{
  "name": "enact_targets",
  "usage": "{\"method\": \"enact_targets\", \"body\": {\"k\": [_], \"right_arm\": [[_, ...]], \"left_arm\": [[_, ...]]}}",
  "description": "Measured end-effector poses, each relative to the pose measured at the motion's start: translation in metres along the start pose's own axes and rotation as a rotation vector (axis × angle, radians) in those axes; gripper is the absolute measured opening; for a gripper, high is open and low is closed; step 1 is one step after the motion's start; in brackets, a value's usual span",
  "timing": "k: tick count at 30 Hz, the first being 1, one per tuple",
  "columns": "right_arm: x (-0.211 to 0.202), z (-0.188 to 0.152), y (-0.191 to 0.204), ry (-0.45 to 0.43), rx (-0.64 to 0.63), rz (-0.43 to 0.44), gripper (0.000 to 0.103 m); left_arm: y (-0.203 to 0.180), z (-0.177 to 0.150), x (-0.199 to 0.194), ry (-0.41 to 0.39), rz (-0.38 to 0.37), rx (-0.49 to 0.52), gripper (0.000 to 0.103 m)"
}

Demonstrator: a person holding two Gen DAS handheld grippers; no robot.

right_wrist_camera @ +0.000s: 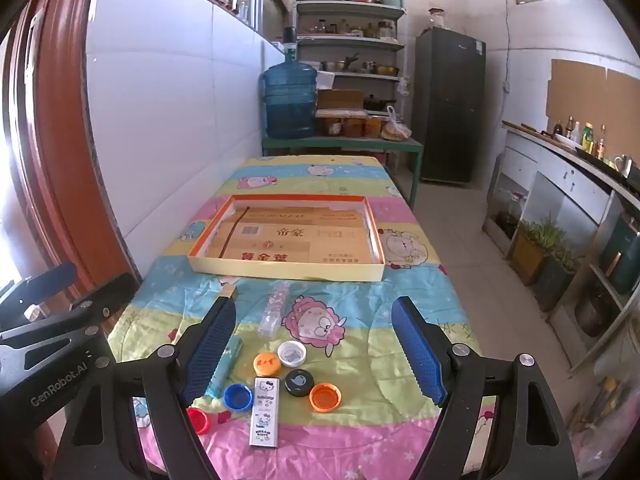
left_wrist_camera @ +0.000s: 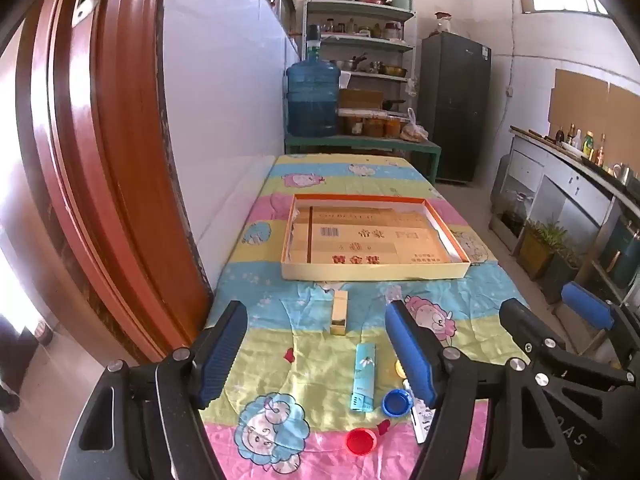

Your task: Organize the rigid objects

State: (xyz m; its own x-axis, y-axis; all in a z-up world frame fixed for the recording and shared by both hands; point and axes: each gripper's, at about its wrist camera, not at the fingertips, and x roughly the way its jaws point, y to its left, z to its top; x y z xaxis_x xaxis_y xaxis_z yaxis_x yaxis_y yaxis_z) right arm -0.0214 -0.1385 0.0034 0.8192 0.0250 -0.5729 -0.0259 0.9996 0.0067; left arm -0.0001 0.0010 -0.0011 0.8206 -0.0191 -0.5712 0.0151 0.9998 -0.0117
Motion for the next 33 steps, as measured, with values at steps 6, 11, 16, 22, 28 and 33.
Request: {"method": "enact_targets", "body": {"k": [6,11,16,22,28,33], "right_arm": [[0.001,0.0,0.0,-0.004,0.001,-0.001,0.081],[-0.001,0.0,-0.002,-0.001,0.012,0.004,0.081],[0.004,0.0,-0.004,0.001,0.005,0.004,0.081],[0.005,0.0,-0.003,0.002,0.004,0.001,0.081],[0.01,-0.002,-0.004,-0.003,0.004,-0.001,0.081],[0.009,0.0,-0.003,-0.006,0.006,-0.004,0.081]], "left_arm": [[0.011,-0.002,0.013,0.045,-0.021,-0.048,0.071],[0.005,-0.002,0.012,0.038,0.005,-0.028,0.071],[0.004,-0.001,0.013,0.04,0.001,-0.026,0.071],[0.003,-0.001,0.013,0.033,-0.006,-0.023,0.071],[0.001,0.001,0.012,0.034,-0.013,-0.012,0.071],[0.001,0.003,0.012,0.033,-0.02,-0.011,0.071]]}}
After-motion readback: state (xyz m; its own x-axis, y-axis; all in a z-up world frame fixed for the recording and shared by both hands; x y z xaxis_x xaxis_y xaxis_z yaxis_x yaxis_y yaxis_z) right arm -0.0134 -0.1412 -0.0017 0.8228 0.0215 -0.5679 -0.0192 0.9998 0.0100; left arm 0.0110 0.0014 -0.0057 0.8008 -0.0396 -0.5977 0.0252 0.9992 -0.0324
